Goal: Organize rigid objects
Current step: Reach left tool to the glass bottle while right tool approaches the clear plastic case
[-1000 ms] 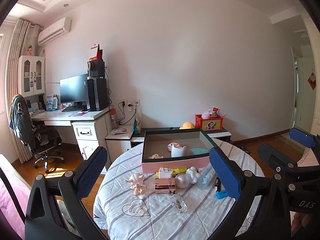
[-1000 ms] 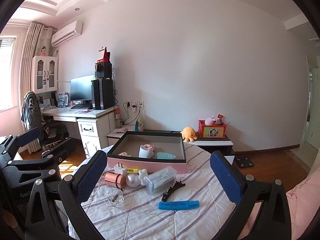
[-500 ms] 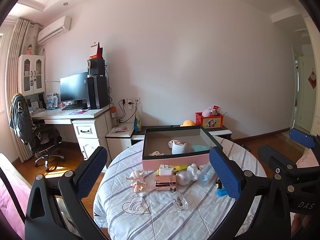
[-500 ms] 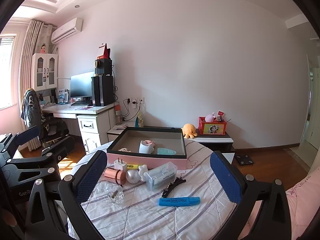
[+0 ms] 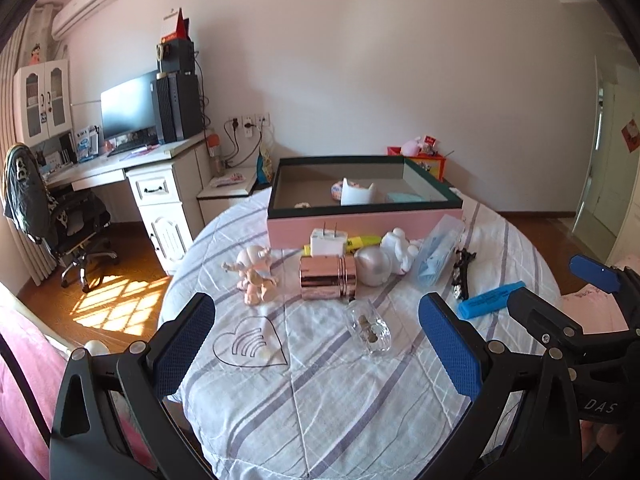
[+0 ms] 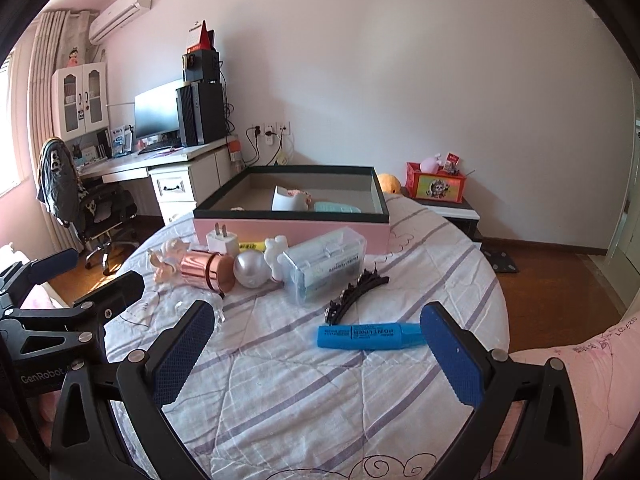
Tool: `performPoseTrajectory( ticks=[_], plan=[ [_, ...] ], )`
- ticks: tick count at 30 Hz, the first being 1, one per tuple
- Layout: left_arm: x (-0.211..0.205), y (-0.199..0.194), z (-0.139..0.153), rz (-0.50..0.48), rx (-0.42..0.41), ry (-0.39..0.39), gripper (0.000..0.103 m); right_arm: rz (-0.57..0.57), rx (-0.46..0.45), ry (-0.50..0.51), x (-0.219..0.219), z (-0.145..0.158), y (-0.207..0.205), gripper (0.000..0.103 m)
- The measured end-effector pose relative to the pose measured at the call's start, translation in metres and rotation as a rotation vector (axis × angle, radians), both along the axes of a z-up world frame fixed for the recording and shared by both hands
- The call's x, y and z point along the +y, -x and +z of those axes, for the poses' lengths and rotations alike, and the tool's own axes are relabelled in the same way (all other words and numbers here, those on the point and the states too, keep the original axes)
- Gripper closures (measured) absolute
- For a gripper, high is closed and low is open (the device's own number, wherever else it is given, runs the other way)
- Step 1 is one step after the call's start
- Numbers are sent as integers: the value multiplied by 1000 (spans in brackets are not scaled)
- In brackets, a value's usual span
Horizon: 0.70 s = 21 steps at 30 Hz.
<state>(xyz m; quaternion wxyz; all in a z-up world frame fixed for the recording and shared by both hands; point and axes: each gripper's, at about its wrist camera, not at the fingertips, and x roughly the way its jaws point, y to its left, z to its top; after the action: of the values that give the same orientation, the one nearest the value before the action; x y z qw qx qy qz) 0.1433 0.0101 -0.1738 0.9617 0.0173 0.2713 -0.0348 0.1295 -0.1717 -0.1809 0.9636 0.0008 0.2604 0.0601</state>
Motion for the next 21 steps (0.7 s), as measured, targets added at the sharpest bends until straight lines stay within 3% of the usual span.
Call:
performPoseTrajectory(
  ticks=[10,13,14,16,17,18,21],
  plan=[
    [-23,-48,-49,-19,147,6,0,-43,111,-9,-23,-41,-34,0],
    [-27,-60,-60,-33,189,17,5,-47,137,-7,-24,-50,-44,0],
    [-28,-64,-64,-39,202,23,12,-48,145,-6,-24,-53,-47,0],
    [-31,-70,-72,-58,240,21,36,-44,153,-7,-22,-56,-51,0],
    [-32,-73,-76,-74,257,30,59,-42,154,-5,-21,-57,-53,0],
    [-32,-74,-79,-84,262,32,67,-39,150,-4,-20,-57,-54,0],
    [-30,-72,-74,-89,233,31,71,-28,149,4,-15,-55,-59,0]
  ],
)
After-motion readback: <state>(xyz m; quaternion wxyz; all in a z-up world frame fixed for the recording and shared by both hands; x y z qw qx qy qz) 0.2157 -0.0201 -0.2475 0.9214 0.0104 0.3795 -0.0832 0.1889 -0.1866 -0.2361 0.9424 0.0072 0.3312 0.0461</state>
